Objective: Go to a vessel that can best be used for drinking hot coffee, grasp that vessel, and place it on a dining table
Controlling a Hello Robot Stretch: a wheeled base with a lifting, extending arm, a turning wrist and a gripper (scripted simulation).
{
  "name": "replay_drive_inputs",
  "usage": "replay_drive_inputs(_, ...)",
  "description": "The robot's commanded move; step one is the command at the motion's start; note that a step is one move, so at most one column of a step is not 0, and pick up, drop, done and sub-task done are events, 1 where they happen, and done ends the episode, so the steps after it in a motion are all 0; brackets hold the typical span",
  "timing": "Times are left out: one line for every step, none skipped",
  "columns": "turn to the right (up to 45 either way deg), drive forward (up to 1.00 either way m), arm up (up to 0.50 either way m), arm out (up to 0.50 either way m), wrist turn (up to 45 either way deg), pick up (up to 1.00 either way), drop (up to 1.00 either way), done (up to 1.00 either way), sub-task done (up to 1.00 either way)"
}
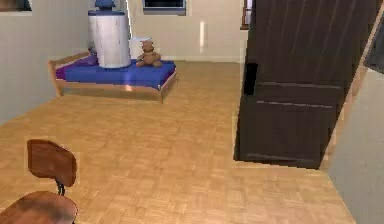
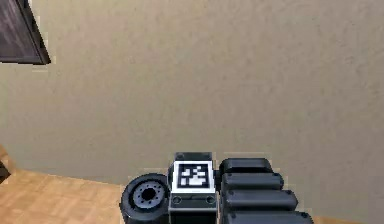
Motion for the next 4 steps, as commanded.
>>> replay_drive_inputs(45.0,0.00,0.00,0.00,0.0,0.00,0.00,0.00,0.00)
replay_drive_inputs(42.0,0.00,0.00,0.00,0.0,0.00,0.00,0.00,0.00)
replay_drive_inputs(45.0,0.00,0.00,0.00,0.0,0.00,0.00,0.00,0.00)
replay_drive_inputs(45.0,0.00,0.00,0.00,0.0,0.00,0.00,0.00,0.00)
